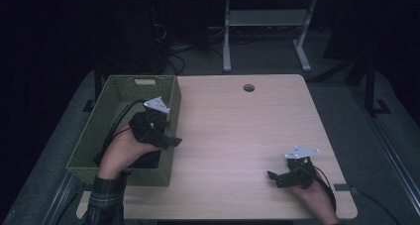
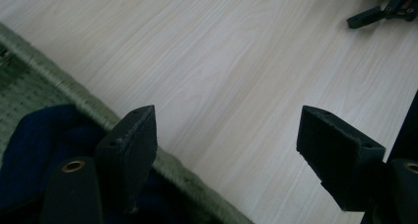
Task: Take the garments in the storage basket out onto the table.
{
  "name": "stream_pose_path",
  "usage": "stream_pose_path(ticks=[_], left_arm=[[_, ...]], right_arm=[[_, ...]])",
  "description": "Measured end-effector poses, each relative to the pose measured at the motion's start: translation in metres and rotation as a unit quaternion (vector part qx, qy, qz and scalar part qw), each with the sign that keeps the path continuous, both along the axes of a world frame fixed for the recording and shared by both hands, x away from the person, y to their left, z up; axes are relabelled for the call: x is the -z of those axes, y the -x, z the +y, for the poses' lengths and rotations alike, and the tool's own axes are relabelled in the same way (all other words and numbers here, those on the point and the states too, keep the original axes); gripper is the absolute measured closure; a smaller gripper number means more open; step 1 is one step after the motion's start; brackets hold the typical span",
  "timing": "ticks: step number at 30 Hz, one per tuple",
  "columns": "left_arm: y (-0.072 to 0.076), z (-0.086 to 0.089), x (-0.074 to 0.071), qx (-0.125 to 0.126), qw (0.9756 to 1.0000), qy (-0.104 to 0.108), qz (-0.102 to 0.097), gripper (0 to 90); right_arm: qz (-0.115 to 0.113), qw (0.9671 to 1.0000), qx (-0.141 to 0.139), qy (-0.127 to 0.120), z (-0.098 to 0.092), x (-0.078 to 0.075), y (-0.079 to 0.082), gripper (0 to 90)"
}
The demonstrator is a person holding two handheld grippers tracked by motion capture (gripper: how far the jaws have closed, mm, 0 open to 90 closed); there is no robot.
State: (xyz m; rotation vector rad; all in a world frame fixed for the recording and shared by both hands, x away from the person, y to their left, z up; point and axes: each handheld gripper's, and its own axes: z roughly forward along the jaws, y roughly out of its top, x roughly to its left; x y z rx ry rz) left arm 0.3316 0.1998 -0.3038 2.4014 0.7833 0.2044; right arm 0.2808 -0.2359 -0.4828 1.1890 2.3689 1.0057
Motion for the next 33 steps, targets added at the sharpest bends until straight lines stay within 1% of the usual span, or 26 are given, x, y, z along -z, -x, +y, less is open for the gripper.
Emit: stream_pose_path(ticks=[10,12,13,14,17,21,23,27,30,33], left_arm=[[0.002,0.015,-0.003,-0.018,0.9998,-0.007,-0.002,23.1],[0.002,0.019,-0.003,-0.025,0.9996,-0.009,-0.004,23.1],[0.002,0.023,-0.003,-0.034,0.9994,-0.009,-0.005,23.1],[0.003,0.025,-0.003,-0.037,0.9993,-0.010,-0.006,23.1],[0.003,0.028,-0.003,-0.040,0.9991,-0.012,-0.006,23.1],[0.003,0.033,-0.003,-0.047,0.9987,-0.019,-0.006,23.1],[0.003,0.036,-0.003,-0.054,0.9983,-0.022,-0.006,23.1],[0.004,0.040,-0.003,-0.057,0.9981,-0.022,-0.005,23.0],[0.004,0.045,-0.003,-0.060,0.9978,-0.027,-0.004,23.1],[0.004,0.048,-0.001,-0.068,0.9972,-0.031,-0.003,23.1]], right_arm=[[0.000,1.0000,0.000,0.000,0.000,0.000,0.000,2.3],[0.000,1.0000,0.000,0.000,0.000,0.000,0.000,2.3],[0.000,1.0000,0.000,0.000,0.000,0.000,0.000,2.3],[0.000,1.0000,0.000,0.000,0.000,0.000,0.000,2.3],[0.000,1.0000,0.000,0.000,0.000,0.000,0.000,2.3],[0.000,1.0000,0.000,0.000,0.000,0.000,0.000,2.3],[0.000,1.0000,0.000,0.000,0.000,0.000,0.000,2.3],[0.000,1.0000,0.000,0.000,0.000,0.000,0.000,2.3],[0.000,1.0000,-0.001,0.000,0.000,0.000,0.000,2.3],[0.000,1.0000,0.000,0.000,0.000,0.000,0.000,2.3]])
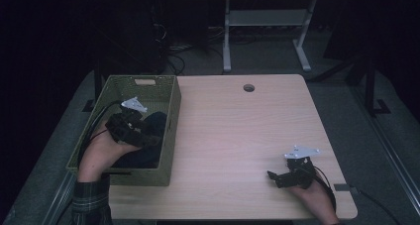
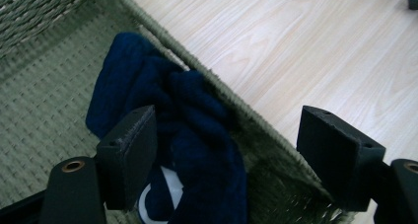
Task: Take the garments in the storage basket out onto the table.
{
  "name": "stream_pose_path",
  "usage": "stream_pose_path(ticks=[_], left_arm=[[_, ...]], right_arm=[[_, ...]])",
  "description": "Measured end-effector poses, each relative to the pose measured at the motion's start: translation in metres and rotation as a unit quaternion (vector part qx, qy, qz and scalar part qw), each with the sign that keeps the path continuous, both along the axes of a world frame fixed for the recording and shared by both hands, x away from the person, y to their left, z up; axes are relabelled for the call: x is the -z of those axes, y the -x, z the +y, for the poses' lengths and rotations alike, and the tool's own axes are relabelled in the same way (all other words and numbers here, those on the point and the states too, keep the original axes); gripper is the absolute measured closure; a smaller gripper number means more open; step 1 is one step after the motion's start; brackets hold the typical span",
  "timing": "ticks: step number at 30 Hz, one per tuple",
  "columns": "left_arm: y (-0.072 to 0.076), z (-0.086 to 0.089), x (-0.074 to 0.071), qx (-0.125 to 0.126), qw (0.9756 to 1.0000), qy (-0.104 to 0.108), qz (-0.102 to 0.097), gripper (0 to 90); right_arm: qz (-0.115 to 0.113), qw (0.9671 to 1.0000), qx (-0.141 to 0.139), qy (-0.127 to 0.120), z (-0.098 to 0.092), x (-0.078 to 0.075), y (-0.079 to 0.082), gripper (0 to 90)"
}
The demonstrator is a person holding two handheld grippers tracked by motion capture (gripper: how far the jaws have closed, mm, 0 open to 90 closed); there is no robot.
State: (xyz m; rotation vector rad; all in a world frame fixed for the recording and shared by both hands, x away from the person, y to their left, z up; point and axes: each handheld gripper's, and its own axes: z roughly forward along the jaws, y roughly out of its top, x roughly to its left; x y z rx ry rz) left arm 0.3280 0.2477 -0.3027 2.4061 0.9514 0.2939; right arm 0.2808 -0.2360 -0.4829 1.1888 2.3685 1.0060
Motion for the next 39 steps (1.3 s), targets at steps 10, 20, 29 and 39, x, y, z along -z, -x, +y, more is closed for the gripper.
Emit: stream_pose_path(ticks=[10,20,29,39], left_arm=[[-0.003,0.008,0.009,-0.005,0.9999,0.001,0.011,23.0],[-0.005,0.012,0.023,-0.013,0.9996,0.002,0.027,22.9],[-0.008,0.014,0.033,-0.012,0.9991,-0.002,0.039,22.8],[-0.013,0.018,0.046,-0.018,0.9978,-0.012,0.062,22.6]], right_arm=[[0.000,1.0000,0.000,0.000,0.000,0.000,0.000,2.3],[0.002,1.0000,0.001,0.000,0.000,0.000,0.000,2.3],[0.002,1.0000,0.001,-0.001,0.000,0.000,0.000,2.3],[0.002,1.0000,0.001,-0.001,0.000,0.000,0.000,2.3]])
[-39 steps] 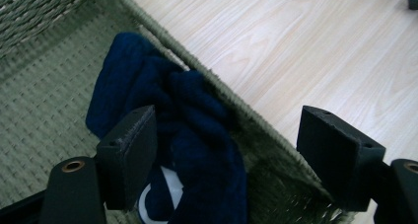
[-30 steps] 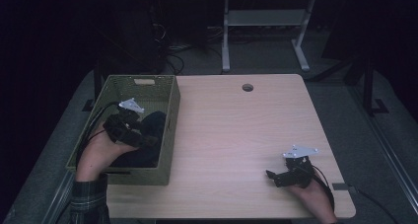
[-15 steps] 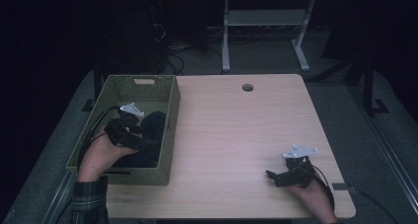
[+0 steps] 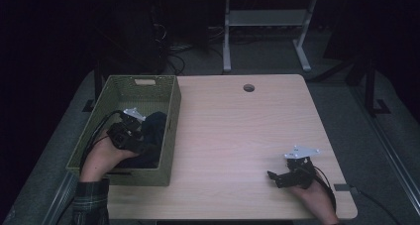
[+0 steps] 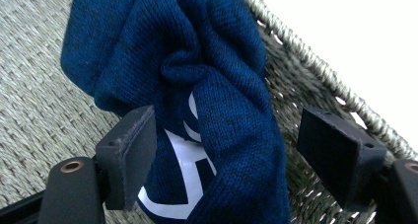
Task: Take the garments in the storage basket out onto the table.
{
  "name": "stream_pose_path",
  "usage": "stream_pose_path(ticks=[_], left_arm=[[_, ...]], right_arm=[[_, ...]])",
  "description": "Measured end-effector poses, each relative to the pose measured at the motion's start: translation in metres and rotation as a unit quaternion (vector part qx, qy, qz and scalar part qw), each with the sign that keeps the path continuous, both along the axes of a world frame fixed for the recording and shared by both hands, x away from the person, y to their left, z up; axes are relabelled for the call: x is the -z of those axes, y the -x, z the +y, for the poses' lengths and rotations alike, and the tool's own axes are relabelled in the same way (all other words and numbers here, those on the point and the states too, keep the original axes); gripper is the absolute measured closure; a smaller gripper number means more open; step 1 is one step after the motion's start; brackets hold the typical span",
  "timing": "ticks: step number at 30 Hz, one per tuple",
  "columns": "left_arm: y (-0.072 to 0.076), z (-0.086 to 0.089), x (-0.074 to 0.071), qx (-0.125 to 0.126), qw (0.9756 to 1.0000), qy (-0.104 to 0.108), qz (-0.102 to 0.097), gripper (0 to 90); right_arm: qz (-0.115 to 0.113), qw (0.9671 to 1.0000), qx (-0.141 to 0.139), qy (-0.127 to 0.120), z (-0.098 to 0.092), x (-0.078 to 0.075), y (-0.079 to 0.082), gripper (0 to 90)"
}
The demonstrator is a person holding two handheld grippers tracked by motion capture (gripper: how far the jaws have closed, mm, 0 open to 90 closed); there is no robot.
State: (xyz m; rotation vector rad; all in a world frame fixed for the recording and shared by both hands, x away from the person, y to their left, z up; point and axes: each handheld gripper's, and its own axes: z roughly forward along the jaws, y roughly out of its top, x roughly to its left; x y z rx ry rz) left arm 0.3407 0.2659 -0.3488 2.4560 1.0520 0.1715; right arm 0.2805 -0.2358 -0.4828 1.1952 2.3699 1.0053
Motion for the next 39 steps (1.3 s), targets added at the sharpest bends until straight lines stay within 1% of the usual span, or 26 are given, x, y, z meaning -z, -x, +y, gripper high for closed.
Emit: stream_pose_path(ticks=[2,3,5,8,11,15,19,22,23,24,26,27,30,31,32,33,34,35,37,39], left_arm=[[0.000,0.000,0.001,-0.002,1.0000,0.000,0.002,22.6],[-0.001,0.000,0.003,0.001,1.0000,-0.005,0.004,22.6],[-0.002,-0.001,0.004,-0.001,1.0000,-0.005,0.007,22.6],[-0.004,-0.002,0.007,0.001,0.9999,-0.010,0.011,22.6],[-0.006,-0.003,0.011,0.002,0.9997,-0.019,0.017,22.7],[-0.008,-0.005,0.016,0.004,0.9994,-0.022,0.028,22.7],[-0.009,-0.006,0.018,0.003,0.9993,-0.024,0.027,23.1],[-0.009,-0.007,0.020,0.007,0.9991,-0.026,0.032,24.6],[-0.010,-0.007,0.021,0.015,0.9988,-0.031,0.034,27.1],[-0.010,-0.007,0.021,0.015,0.9988,-0.031,0.034,30.5],[-0.010,-0.008,0.022,0.023,0.9985,-0.029,0.040,36.0],[-0.010,-0.008,0.023,0.026,0.9984,-0.031,0.039,39.7],[-0.010,-0.007,0.024,0.027,0.9983,-0.030,0.042,47.3],[-0.011,-0.007,0.025,0.027,0.9982,-0.031,0.044,47.3],[-0.012,-0.005,0.026,0.027,0.9981,-0.025,0.050,54.3],[-0.013,-0.005,0.026,0.026,0.9979,-0.021,0.055,58.0],[-0.013,-0.005,0.026,0.026,0.9979,-0.021,0.055,60.6],[-0.013,-0.005,0.027,0.030,0.9977,-0.022,0.056,62.5],[-0.014,-0.005,0.026,0.027,0.9979,-0.023,0.055,65.7],[-0.015,-0.005,0.026,0.026,0.9977,-0.023,0.058,67.6]], right_arm=[[0.000,1.0000,0.000,0.000,0.000,0.000,0.000,2.3],[0.000,1.0000,0.000,0.000,0.000,0.000,0.000,2.3],[0.000,1.0000,0.000,0.000,0.000,0.000,0.000,2.3],[0.000,1.0000,0.001,0.000,0.000,0.000,0.000,2.3],[0.000,1.0000,0.000,0.000,0.000,0.000,0.000,2.3],[0.000,1.0000,0.000,0.000,0.000,0.000,0.000,2.3],[0.000,1.0000,0.000,0.000,0.000,0.000,0.000,2.3],[0.000,1.0000,0.000,0.000,0.000,0.000,0.000,2.3],[0.000,1.0000,0.000,0.000,0.000,0.000,0.000,2.3],[0.000,1.0000,0.000,0.000,0.000,0.000,0.000,2.3],[0.000,1.0000,0.000,0.000,0.000,0.000,0.000,2.3],[0.000,1.0000,0.000,0.000,0.000,0.000,0.000,2.3],[0.000,1.0000,0.000,0.000,0.000,0.000,0.000,2.3],[0.000,1.0000,0.000,0.000,0.000,0.000,0.000,2.3],[0.000,1.0000,0.000,0.000,0.000,0.000,0.000,2.3],[0.000,1.0000,0.000,0.000,0.000,0.000,0.000,2.3],[0.000,1.0000,0.000,0.000,0.000,0.000,0.000,2.3],[0.000,1.0000,0.000,0.000,0.000,0.000,0.000,2.2],[0.000,1.0000,0.000,0.000,0.000,0.000,0.000,2.3],[0.000,1.0000,0.000,0.001,0.000,0.000,0.000,2.3]])
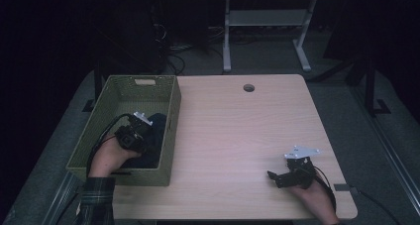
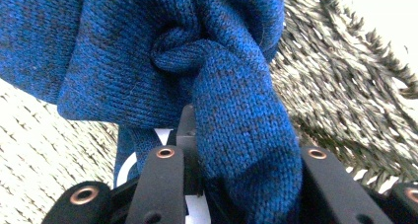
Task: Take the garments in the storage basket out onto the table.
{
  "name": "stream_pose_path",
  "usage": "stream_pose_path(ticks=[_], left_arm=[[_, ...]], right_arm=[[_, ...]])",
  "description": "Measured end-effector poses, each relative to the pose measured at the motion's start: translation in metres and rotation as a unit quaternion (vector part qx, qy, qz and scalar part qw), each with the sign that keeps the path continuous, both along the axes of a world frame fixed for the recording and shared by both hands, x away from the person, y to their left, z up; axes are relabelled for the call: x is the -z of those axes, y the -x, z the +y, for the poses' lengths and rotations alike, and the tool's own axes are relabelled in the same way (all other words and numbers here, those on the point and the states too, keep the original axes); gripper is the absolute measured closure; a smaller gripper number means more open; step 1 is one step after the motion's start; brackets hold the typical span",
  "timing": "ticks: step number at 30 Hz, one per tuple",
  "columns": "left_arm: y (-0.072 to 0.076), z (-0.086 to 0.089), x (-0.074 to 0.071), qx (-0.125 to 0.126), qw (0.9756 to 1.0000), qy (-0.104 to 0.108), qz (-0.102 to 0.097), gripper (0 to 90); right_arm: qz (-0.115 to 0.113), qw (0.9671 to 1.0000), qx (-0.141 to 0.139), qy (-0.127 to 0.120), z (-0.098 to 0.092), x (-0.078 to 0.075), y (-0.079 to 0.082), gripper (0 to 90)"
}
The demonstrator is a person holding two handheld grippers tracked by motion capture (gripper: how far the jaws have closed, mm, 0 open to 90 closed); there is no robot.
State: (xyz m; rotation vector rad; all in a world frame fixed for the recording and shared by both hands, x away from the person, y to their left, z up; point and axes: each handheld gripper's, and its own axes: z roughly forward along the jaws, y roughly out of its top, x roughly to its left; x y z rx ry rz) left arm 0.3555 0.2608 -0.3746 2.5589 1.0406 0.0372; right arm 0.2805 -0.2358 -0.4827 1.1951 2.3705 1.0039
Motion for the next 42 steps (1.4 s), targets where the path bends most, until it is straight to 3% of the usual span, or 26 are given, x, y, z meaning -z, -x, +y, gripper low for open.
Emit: stream_pose_path(ticks=[9,17,42], left_arm=[[0.000,0.006,-0.007,0.001,0.9999,0.013,-0.001,68.4],[0.001,0.010,-0.028,-0.002,0.9998,0.015,-0.012,68.6],[0.002,0.013,-0.093,-0.006,0.9974,0.016,-0.070,68.7]], right_arm=[[0.000,1.0000,0.000,0.000,0.000,0.000,0.000,2.3],[-0.001,1.0000,0.000,0.000,0.000,0.000,0.000,2.3],[-0.001,1.0000,0.000,-0.001,0.000,0.000,0.000,2.3]])
